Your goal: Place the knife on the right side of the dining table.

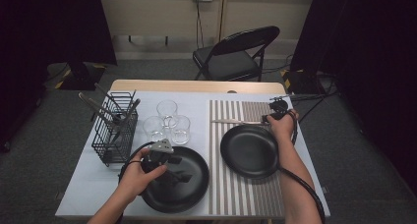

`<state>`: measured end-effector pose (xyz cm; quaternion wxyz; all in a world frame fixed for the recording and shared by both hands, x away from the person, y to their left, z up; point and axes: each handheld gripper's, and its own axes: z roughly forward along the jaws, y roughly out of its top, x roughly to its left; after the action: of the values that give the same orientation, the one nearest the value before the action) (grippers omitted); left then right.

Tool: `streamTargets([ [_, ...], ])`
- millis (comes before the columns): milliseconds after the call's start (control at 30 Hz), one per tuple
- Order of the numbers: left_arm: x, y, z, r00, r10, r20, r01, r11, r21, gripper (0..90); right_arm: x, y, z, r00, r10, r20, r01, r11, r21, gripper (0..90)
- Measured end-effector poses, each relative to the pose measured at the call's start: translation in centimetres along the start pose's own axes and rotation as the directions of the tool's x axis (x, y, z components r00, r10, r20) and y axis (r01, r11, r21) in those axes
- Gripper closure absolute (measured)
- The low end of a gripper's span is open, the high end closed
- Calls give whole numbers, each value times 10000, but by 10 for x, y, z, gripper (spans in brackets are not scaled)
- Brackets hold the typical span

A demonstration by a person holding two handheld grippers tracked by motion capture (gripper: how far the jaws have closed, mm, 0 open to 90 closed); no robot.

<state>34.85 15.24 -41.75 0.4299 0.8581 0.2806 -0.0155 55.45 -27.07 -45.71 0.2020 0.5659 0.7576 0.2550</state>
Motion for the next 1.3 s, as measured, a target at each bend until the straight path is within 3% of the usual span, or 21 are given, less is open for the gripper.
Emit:
streamTargets([
  [733, -2, 2, -5, 9999, 125, -86, -126, 9999, -71, 203, 4, -4, -30, 9970, 470, -612, -494, 9981, -376, 425],
  [1300, -3, 0, -8, 9999, 55, -157, -57, 9999, -122, 203, 17, -7, -63, 9941, 338, -1028, -413, 9966, -714, 330],
])
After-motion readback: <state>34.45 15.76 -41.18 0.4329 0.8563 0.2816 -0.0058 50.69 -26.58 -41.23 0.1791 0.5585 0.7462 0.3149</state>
